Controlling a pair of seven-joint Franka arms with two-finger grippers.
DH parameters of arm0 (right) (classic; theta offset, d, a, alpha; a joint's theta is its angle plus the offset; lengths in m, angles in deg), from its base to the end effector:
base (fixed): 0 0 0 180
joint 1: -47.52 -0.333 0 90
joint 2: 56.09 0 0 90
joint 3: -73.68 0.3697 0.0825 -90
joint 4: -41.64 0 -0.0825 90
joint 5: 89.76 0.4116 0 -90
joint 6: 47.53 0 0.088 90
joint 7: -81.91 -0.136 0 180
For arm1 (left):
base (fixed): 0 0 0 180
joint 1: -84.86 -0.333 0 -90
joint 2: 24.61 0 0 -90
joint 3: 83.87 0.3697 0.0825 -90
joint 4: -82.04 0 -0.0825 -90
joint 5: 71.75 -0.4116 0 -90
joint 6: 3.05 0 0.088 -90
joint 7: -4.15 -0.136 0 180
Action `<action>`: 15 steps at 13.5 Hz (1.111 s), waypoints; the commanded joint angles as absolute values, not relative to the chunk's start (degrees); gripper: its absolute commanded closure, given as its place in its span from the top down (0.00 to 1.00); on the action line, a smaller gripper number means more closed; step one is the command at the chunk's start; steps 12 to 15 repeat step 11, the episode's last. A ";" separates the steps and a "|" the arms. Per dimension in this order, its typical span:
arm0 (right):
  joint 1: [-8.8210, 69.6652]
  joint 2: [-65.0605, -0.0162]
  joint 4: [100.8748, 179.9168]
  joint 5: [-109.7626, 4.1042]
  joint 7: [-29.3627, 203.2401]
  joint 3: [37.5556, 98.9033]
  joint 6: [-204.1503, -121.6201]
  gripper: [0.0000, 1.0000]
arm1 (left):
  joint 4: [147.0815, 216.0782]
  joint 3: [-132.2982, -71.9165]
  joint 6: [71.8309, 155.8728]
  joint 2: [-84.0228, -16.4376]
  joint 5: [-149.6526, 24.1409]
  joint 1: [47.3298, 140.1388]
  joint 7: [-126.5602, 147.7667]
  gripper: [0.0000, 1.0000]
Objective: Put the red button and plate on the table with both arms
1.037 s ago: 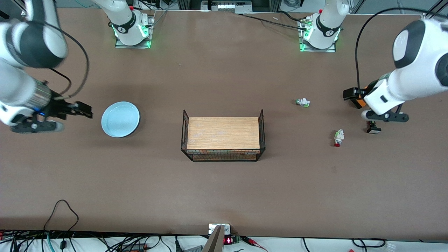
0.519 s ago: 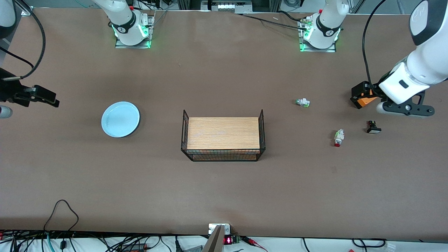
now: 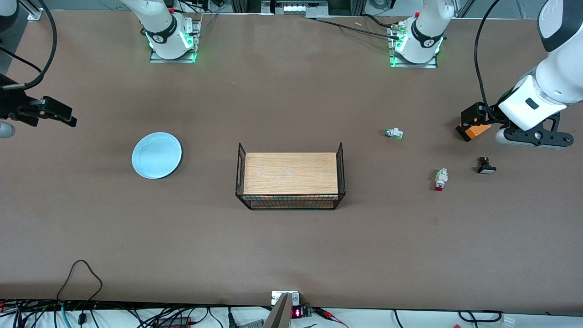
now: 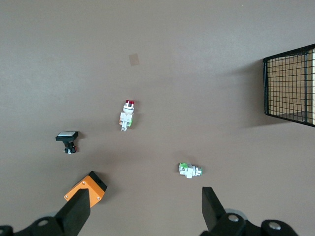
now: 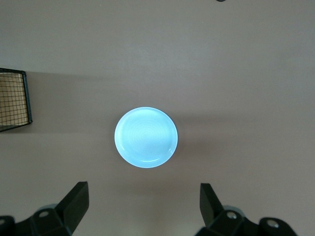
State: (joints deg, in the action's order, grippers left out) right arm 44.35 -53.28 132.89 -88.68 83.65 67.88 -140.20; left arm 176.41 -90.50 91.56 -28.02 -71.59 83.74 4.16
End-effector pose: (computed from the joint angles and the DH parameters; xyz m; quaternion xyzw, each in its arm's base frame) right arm 0.6011 -0.0237 0.6134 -0.9999 0.0083 0.0117 0.0074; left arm 0.6009 -0.0565 0.5827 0.9985 -0.0478 -0.0277 0.0035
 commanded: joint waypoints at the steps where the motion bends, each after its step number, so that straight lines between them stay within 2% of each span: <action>1: 44.27 -56.79 137.26 -90.03 83.66 68.40 -142.01 1.00 | 176.53 -90.55 91.44 -27.51 -72.36 83.80 3.63 1.00; 15: 44.27 -56.44 135.42 -90.03 83.93 68.58 -141.22 1.00 | 175.91 -90.46 90.91 -27.95 -71.92 83.63 5.47 1.00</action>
